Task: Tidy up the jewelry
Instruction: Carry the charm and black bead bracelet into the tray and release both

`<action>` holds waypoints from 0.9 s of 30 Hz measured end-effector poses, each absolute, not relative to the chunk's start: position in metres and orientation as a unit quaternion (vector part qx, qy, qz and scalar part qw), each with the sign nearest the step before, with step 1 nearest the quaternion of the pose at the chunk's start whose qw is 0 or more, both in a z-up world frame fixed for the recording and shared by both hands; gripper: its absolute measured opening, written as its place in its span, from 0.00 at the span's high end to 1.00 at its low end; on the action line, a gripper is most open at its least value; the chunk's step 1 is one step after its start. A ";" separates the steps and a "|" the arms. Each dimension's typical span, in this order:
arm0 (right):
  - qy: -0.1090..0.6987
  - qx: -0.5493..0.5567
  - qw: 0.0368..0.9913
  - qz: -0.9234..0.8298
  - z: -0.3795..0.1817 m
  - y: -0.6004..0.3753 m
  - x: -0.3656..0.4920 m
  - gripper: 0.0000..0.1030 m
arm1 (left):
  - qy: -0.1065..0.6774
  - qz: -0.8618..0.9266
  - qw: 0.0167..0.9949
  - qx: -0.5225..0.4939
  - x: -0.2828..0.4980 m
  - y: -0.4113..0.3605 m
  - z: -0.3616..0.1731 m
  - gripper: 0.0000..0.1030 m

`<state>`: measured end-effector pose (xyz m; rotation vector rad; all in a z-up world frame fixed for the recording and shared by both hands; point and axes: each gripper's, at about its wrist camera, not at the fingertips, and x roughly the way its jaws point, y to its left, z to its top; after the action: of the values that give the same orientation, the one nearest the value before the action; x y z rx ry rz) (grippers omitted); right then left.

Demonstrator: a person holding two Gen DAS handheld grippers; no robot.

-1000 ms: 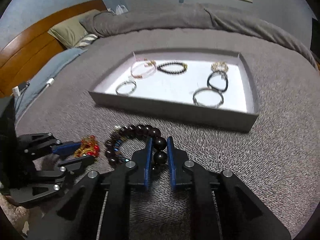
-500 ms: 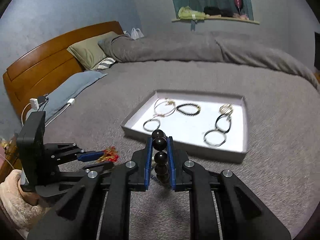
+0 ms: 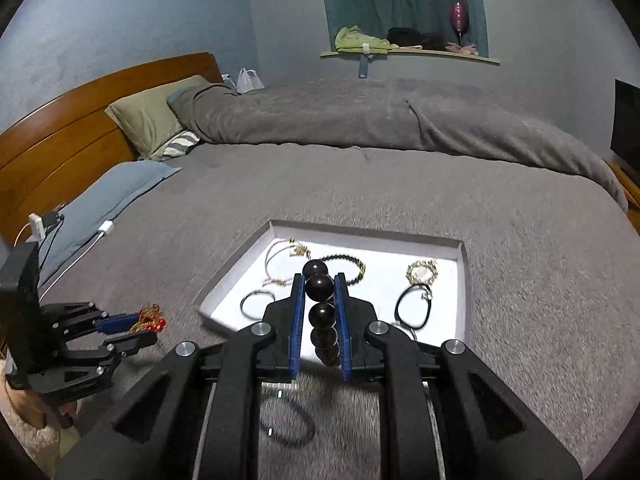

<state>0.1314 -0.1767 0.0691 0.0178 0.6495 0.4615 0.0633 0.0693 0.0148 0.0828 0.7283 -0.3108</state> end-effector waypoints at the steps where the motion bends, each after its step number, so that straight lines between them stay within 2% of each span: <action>1: 0.319 0.010 0.921 0.224 0.067 -0.175 0.137 0.86 | 0.355 -0.150 0.922 0.042 0.065 0.069 0.014 0.75; 16: 0.384 0.040 0.896 0.218 0.011 -0.170 0.178 0.86 | 0.366 -0.154 0.916 0.054 0.087 0.062 0.004 0.75; 27: 0.422 0.050 0.882 0.205 -0.020 -0.168 0.193 0.86 | 0.353 -0.197 0.912 0.070 0.131 0.018 0.022 0.75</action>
<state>0.1928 -0.1678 -0.0197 0.1040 0.8793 0.4271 0.1305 0.0180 0.0222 0.1439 0.7274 -0.4056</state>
